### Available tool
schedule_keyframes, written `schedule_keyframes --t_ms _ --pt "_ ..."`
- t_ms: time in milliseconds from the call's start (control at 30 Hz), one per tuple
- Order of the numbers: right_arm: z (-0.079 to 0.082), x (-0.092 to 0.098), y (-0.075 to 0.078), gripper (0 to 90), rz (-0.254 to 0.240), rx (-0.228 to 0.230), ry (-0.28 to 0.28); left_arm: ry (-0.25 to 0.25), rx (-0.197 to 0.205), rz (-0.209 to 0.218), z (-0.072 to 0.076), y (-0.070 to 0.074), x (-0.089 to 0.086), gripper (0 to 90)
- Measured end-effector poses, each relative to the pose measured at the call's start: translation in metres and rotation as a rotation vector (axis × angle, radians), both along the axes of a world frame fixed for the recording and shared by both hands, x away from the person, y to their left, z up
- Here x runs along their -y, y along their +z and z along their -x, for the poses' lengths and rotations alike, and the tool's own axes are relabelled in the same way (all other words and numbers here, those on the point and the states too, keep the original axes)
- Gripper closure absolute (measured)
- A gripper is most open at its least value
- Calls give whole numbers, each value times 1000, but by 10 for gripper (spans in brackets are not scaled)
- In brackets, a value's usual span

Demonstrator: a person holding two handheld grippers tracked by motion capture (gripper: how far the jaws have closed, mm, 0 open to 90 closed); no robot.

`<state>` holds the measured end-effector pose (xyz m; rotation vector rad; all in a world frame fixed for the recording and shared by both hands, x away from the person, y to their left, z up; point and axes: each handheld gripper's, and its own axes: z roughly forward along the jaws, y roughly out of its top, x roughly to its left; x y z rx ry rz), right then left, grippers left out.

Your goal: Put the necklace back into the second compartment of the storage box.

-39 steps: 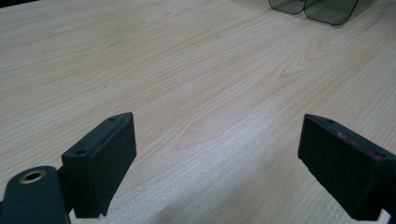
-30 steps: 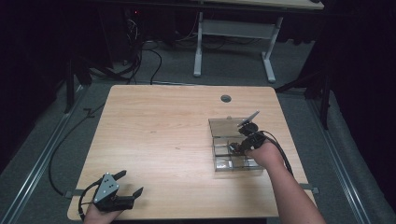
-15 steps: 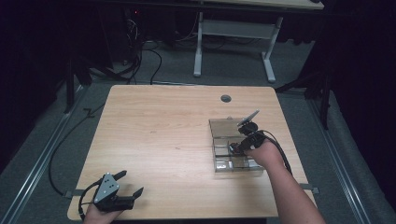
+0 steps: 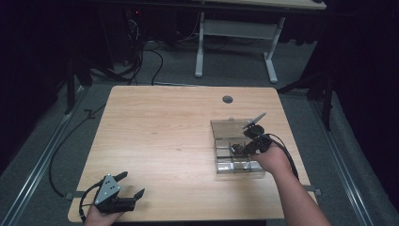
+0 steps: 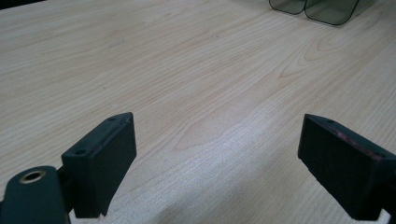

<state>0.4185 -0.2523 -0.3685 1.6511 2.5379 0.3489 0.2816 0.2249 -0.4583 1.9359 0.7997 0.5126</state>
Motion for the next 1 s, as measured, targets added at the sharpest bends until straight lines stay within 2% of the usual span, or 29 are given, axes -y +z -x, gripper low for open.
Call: schedule_keyframes --t_ms 367,633,1000 --pt "19 10 1 788 -30 12 -30 3 3 2 0 0 0 120" --pt "39 19 1 773 -52 29 -50 2 3 -1 0 0 1 120" --pt "61 28 5 771 -64 40 -68 5 4 3 0 -1 1 120"
